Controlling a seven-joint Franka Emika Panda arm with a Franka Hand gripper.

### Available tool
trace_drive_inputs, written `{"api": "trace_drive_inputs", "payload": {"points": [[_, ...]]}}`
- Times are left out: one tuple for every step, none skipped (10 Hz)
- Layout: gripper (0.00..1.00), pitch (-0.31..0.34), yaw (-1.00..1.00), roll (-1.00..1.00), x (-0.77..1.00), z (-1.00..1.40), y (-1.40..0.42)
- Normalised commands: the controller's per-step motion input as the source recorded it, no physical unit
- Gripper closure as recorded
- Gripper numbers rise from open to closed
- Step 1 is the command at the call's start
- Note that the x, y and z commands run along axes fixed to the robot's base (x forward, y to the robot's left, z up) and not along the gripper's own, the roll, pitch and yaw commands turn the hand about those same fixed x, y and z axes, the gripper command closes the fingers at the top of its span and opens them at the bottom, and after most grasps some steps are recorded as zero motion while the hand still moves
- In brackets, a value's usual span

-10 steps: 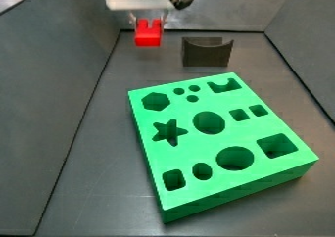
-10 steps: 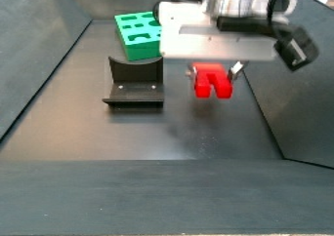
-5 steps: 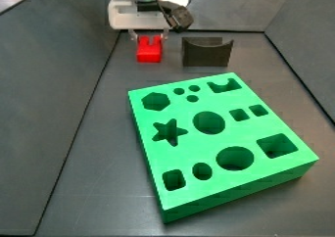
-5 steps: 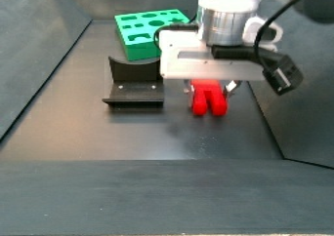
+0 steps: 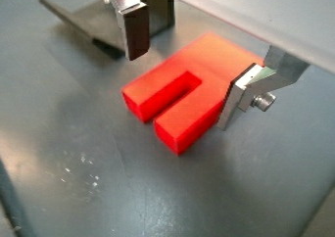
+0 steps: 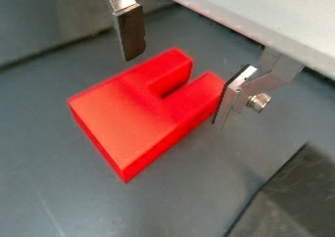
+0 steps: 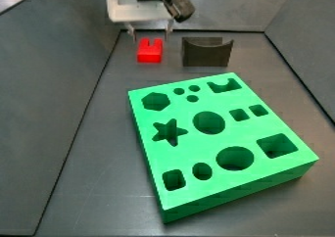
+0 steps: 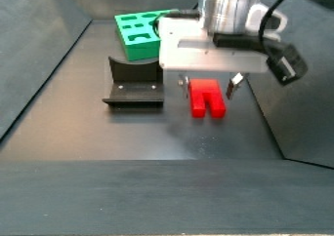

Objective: Pick up the double-square object. Move up. Rotate the double-square object. Place the double-square object on the fixture. Regrasp the double-square object. Move to above the board. Insert the double-square object.
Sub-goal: Rotate the double-square object.

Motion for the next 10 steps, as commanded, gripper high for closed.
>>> {"api": "trace_drive_inputs", "payload": {"points": [[0.0, 0.068, -0.02, 0.01, -0.01, 1.0, 0.01], [0.0, 0.068, -0.02, 0.02, -0.02, 1.0, 0.01], [0.0, 0.065, -0.03, 0.03, -0.03, 1.0, 0.01], [0.0, 0.066, -0.03, 0.05, -0.03, 0.94, 0.02], [0.0, 0.067, -0.03, 0.05, -0.03, 0.84, 0.02], [0.0, 0.066, -0.02, 0.05, -0.03, 0.68, 0.01], [0.0, 0.0, 1.0, 0.0, 0.0, 0.0, 0.0], [0.0, 0.0, 1.0, 0.0, 0.0, -0.16, -0.01], [0.0, -0.001, 1.0, 0.0, 0.02, -0.27, -0.01], [0.0, -0.003, 1.0, 0.0, 0.05, -0.19, 0.0]]}}
